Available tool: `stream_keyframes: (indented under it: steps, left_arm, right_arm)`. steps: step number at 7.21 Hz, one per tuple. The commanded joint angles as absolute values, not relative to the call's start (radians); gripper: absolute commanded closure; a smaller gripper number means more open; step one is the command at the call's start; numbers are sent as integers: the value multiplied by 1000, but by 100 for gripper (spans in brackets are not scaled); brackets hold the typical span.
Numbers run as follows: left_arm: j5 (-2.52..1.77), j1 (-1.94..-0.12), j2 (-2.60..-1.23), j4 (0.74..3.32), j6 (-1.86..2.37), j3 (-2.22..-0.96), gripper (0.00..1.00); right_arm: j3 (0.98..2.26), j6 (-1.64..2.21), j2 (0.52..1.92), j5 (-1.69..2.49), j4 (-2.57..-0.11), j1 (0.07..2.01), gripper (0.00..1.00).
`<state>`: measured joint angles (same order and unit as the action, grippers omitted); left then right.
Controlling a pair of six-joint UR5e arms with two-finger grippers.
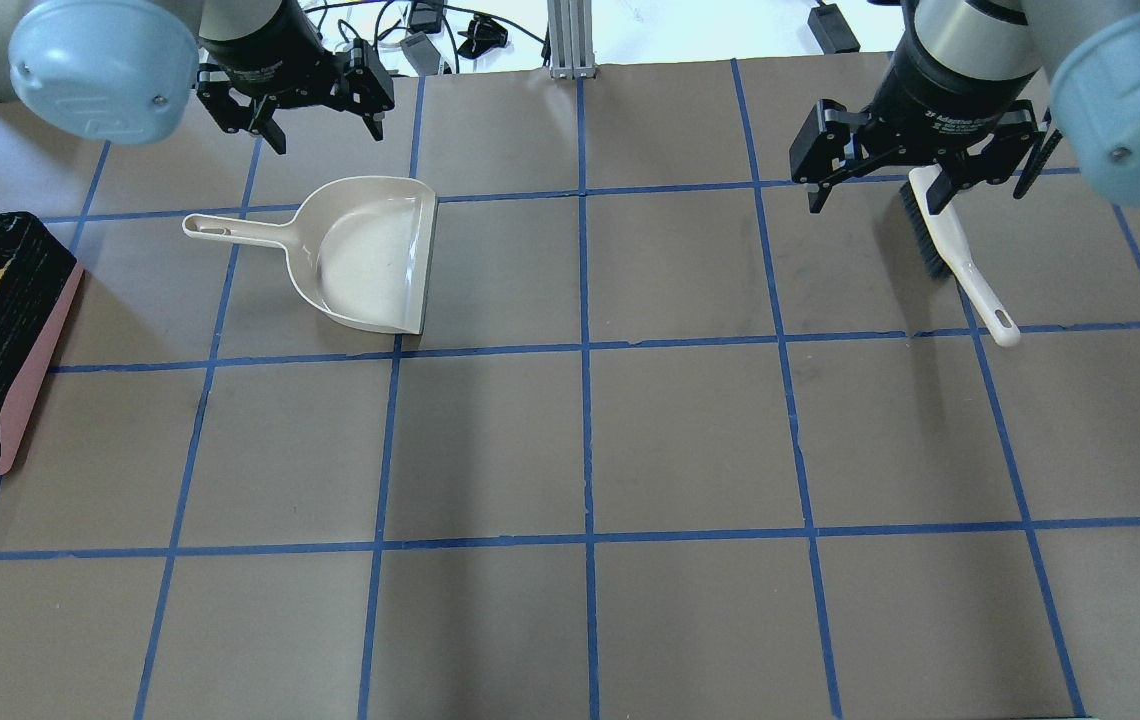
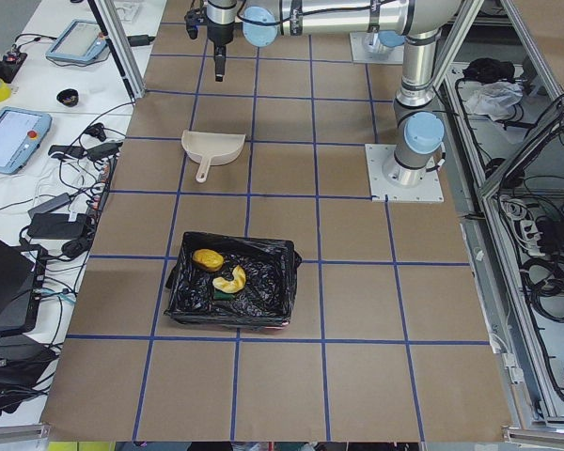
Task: Sweep and dump trash into bin
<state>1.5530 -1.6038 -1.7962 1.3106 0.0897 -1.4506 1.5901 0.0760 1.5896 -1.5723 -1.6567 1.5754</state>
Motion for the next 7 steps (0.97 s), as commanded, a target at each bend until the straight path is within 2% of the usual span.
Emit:
stream_keyframes:
  steps: [1, 4, 7]
  left_arm:
    - [1525, -1611, -1744, 1319, 31, -1538, 0]
    - [1551, -1595, -1691, 1481, -24, -1529, 0]
    - [1612, -1586, -1680, 1485, -34, -1542, 0]
  right_arm:
    - [1591, 71, 1592, -1568, -1660, 1575, 0]
    - [1589, 69, 1592, -1571, -1660, 1575, 0]
    - [1588, 66, 1592, -1566, -1666, 1575, 0]
